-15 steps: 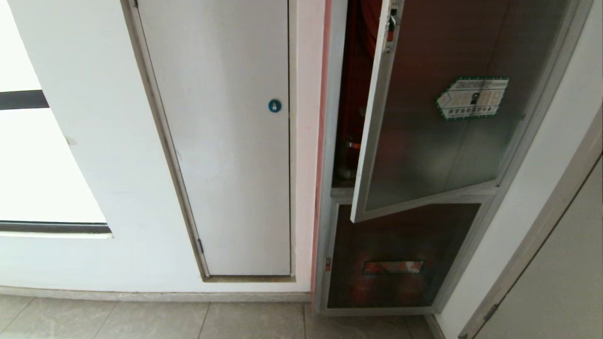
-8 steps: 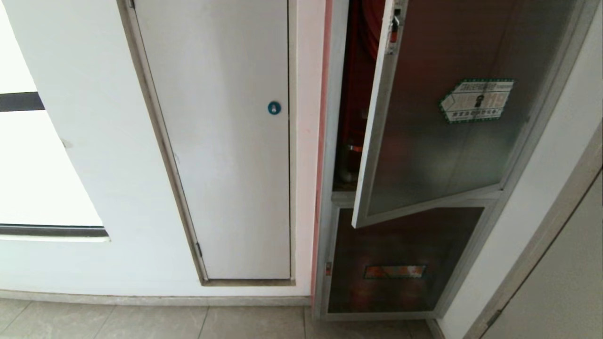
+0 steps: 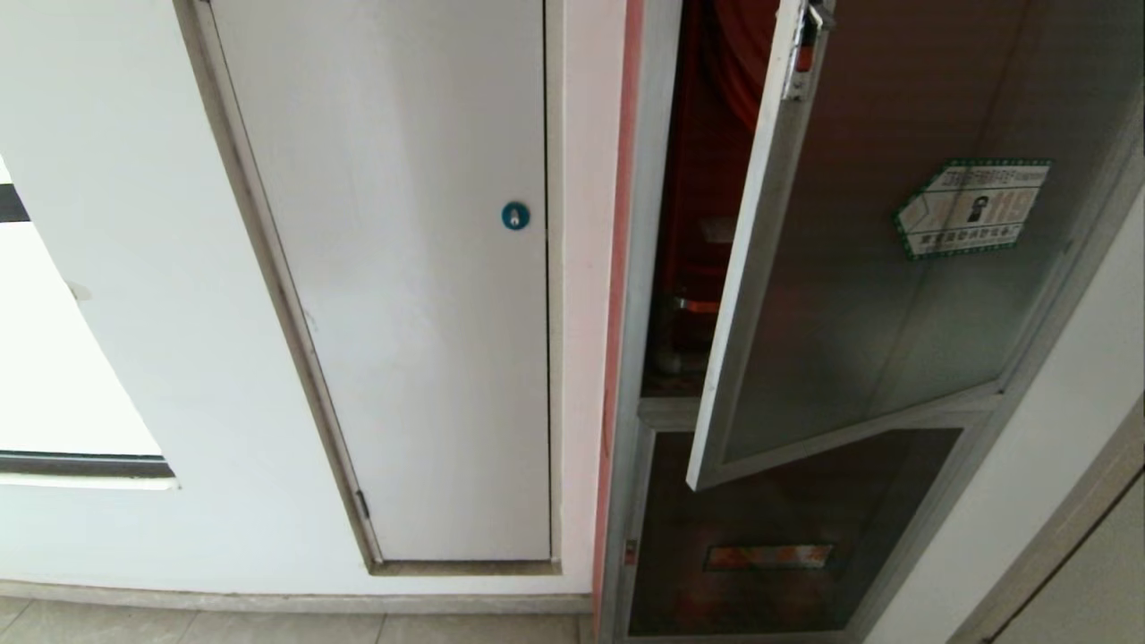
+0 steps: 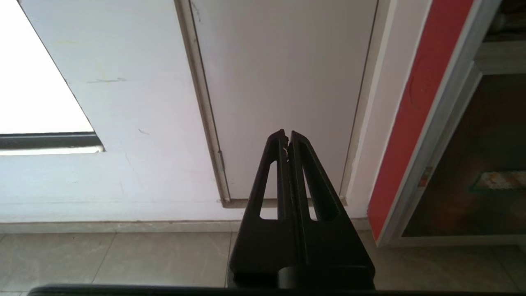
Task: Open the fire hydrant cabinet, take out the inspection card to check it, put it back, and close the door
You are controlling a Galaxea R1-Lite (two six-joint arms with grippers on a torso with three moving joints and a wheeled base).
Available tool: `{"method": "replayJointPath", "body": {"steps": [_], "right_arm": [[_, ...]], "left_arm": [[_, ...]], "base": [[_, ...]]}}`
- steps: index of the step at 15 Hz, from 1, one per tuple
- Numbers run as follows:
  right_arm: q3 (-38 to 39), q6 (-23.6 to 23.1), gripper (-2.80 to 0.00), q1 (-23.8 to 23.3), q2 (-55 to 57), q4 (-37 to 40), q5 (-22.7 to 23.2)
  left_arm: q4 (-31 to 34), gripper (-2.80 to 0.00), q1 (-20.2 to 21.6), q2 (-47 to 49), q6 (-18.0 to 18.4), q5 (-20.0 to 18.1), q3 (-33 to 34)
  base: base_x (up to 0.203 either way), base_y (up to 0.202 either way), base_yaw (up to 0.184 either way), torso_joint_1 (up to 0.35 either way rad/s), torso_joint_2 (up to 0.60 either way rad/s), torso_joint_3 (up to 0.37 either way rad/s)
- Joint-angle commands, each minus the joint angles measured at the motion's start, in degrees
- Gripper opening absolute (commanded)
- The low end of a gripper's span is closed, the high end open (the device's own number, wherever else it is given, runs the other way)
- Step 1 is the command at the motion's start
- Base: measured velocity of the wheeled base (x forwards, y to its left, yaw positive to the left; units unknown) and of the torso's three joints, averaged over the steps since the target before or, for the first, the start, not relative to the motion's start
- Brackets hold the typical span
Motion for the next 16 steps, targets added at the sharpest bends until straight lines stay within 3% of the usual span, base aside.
{"method": "replayJointPath", "body": {"steps": [1,16], "right_arm": [[-0.04,0.00,-2.80,0.01,-0.10,-0.02,0.00],[-0.04,0.08,-2.80,0.01,-0.10,-0.02,0.00]], "left_arm": [[-0.03,-2.80,0.02,0.07,0.00,-0.01,0.35],[-0.03,-2.80,0.02,0.07,0.00,-0.01,0.35]], "base": [[0.197,0.000,0.001,0.007,0.00,0.007],[0.196,0.000,0.000,0.003,0.00,0.002]]}}
